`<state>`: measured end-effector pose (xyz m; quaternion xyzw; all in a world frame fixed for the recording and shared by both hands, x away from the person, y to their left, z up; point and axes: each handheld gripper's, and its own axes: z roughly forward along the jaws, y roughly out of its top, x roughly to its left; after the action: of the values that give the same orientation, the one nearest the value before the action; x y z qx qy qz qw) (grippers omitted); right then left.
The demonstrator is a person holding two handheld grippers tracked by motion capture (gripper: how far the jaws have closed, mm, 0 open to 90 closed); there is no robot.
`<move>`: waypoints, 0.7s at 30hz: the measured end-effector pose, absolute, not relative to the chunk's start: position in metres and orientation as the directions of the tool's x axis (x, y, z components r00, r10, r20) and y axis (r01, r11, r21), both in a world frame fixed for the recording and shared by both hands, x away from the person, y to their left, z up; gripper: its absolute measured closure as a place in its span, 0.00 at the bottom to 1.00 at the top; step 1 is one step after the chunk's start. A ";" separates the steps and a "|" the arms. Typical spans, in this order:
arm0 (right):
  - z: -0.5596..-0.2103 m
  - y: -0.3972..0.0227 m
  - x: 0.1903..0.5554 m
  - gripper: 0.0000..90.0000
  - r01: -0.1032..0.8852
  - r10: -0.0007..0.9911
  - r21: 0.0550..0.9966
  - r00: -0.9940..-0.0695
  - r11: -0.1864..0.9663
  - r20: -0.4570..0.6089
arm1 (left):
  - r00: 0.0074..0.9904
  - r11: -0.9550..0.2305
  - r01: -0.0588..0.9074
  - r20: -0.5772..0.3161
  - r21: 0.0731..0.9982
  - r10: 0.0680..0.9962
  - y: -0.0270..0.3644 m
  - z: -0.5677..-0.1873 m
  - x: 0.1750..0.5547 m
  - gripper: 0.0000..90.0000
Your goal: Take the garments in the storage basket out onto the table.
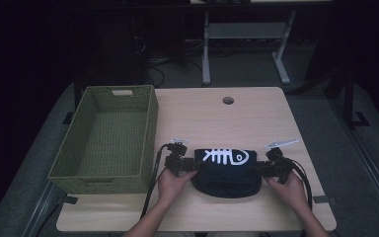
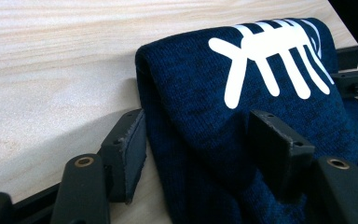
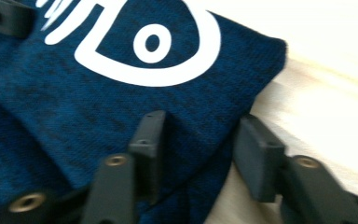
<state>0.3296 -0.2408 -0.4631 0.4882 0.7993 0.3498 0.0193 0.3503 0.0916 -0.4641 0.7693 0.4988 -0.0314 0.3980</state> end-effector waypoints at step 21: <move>-0.461 -0.238 0.328 0.87 0.779 0.783 0.586 -0.502 0.223 0.368 | 0.537 -0.220 0.782 -0.452 0.583 0.712 0.089 -0.460 0.349 0.82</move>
<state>0.3283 -0.2380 -0.4613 0.4991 0.7821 0.3731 0.0027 0.3490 0.0886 -0.4599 0.7797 0.4793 -0.0437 0.4005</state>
